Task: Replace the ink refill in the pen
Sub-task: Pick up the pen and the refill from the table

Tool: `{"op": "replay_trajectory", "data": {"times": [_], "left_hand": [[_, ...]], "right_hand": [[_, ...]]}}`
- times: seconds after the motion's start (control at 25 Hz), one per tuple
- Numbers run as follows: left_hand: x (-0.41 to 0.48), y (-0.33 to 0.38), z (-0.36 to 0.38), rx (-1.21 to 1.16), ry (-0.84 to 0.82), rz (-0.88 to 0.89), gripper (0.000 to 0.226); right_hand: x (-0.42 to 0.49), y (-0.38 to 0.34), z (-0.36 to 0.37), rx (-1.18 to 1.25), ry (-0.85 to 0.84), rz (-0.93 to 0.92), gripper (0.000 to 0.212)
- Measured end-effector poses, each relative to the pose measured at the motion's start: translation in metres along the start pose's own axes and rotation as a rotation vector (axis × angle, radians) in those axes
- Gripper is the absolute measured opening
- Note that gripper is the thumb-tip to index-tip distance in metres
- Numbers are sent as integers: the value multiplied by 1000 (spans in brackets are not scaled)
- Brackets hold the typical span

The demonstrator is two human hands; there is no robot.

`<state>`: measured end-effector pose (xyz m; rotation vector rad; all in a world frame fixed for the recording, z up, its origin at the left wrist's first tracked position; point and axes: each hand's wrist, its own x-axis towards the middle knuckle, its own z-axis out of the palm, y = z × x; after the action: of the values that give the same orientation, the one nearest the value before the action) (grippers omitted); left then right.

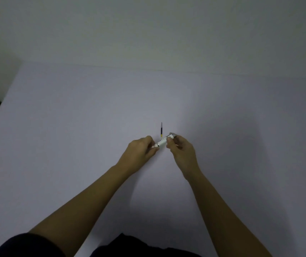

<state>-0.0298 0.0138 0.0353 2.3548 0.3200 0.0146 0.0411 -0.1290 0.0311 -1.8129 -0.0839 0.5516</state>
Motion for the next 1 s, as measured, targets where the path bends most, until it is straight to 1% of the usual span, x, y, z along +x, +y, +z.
{"op": "replay_trajectory", "data": {"times": [0.08, 0.16, 0.24, 0.32, 0.44, 0.52, 0.6, 0.68, 0.72, 0.76, 0.84, 0.88, 0.92, 1.0], "left_hand": [[-5, 6, -1, -31, 31, 37, 16], [-7, 9, -1, -89, 75, 49, 15], [-10, 11, -1, -102, 90, 87, 19], [-16, 13, 0, -77, 134, 154, 22], [-23, 12, 0, 41, 264, 210, 24], [-26, 13, 1, 96, 307, 193, 28], [-27, 12, 3, 117, 315, 156, 31], [-27, 6, 5, 124, 299, 90, 31], [-27, 3, 6, 122, 276, 46, 32], [-27, -2, 6, 113, 251, 8, 33], [-25, -8, 7, 88, 219, -30, 36], [-23, -9, 6, 79, 214, -34, 36], [-20, -10, 7, 72, 216, -33, 37], [-14, -10, 8, 55, 232, -39, 37]], "right_hand": [[-6, -7, 0, 87, 22, -19, 15], [-9, -11, -4, 175, -7, -31, 18], [-11, -16, -8, 216, -48, -48, 20], [-13, -18, -9, 235, -84, -61, 21], [-19, -19, -5, 252, -111, -63, 19], [-21, -14, -2, 292, -112, -40, 18], [-19, -10, 1, 347, -105, -6, 19], [-11, -4, 0, 426, -33, 71, 17], [-4, -1, -1, 428, 27, 115, 15], [3, 2, -4, 393, 76, 148, 14], [18, 12, -11, 88, 113, 141, 19], [25, 18, -14, -81, 108, 141, 17], [29, 23, -15, -193, 97, 161, 9], [38, 32, -15, -336, 99, 172, 21]]}}
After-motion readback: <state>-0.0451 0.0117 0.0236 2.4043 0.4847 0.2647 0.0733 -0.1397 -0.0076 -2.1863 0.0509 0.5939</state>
